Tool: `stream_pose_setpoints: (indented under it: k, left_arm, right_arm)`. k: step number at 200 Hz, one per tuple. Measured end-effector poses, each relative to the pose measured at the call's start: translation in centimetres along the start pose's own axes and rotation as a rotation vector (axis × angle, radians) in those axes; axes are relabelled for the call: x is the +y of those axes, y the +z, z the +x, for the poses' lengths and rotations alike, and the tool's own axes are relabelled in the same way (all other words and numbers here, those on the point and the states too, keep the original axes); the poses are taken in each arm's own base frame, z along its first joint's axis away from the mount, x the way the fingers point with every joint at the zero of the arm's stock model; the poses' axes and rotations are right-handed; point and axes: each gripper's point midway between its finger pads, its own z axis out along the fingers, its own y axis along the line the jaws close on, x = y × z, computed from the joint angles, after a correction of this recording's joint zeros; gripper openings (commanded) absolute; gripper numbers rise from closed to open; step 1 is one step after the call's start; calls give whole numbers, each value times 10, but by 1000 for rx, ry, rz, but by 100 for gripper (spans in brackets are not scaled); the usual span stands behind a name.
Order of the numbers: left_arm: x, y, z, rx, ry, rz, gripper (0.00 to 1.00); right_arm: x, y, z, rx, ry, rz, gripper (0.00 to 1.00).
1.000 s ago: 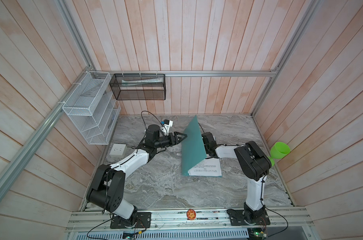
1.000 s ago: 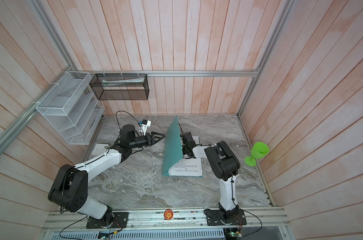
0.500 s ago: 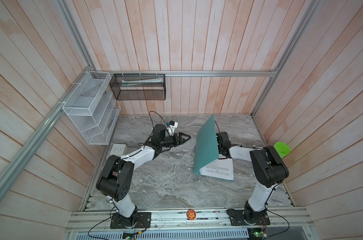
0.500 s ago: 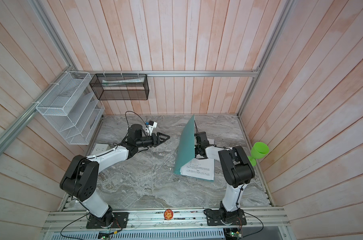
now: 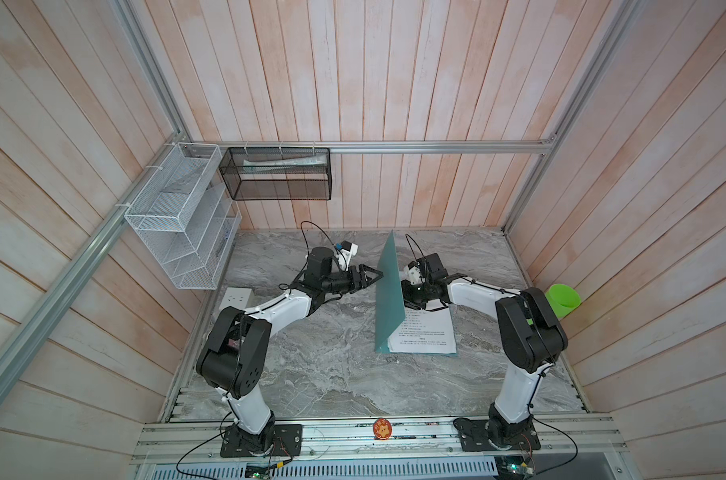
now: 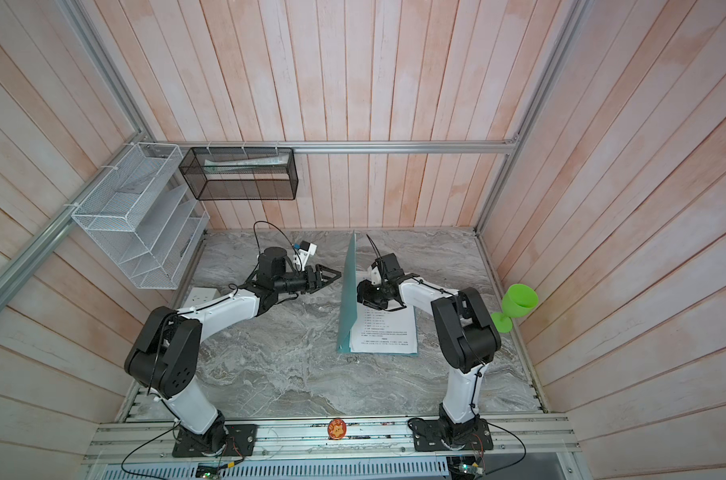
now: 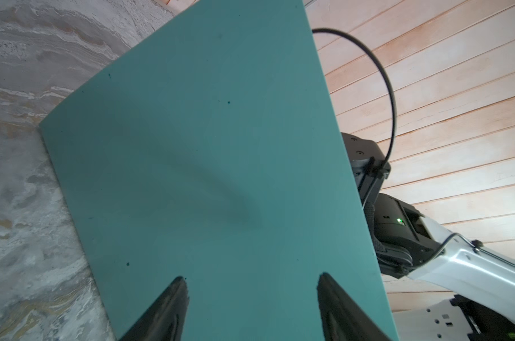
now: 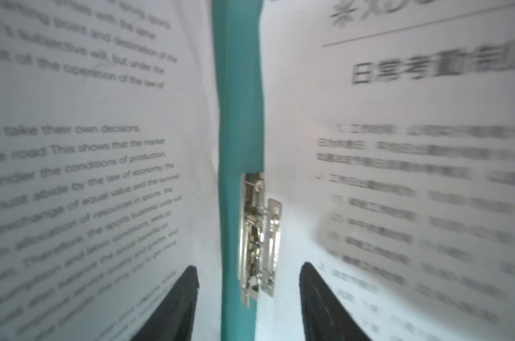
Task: Put the files into the folder
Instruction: 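Lay the teal cover flat over the sheets, closing the folder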
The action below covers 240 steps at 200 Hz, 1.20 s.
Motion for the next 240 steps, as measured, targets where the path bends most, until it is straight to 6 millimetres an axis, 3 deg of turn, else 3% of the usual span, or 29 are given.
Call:
stream_pose_setpoints:
  k: [25, 69, 93, 111, 147, 175, 211, 240]
  left_arm:
    - [1, 0, 2, 5, 6, -4, 72]
    - [2, -3, 3, 5, 23, -26, 72]
    - [3, -8, 7, 3, 34, -46, 72]
    - [6, -11, 14, 7, 32, -56, 72]
    - [18, -18, 27, 16, 12, -88, 72]
    - [24, -25, 34, 16, 2, -109, 72]
    - [32, -32, 40, 10, -1, -141, 72]
    - [36, -33, 43, 13, -6, -157, 72]
  right_arm:
    - [-29, -45, -18, -111, 27, 96, 53]
    - [-79, -153, -68, -411, 89, 248, 53]
    - [-105, -178, -71, -486, 134, 293, 52]
    - [-116, -168, -62, -464, 151, 285, 52]
    - [-140, -104, -37, -282, 195, 248, 52]
    - [-158, -74, -15, -196, 227, 255, 51]
    - [-144, -62, -26, -226, 188, 201, 51]
    - [-115, -40, -25, -211, 147, 127, 50]
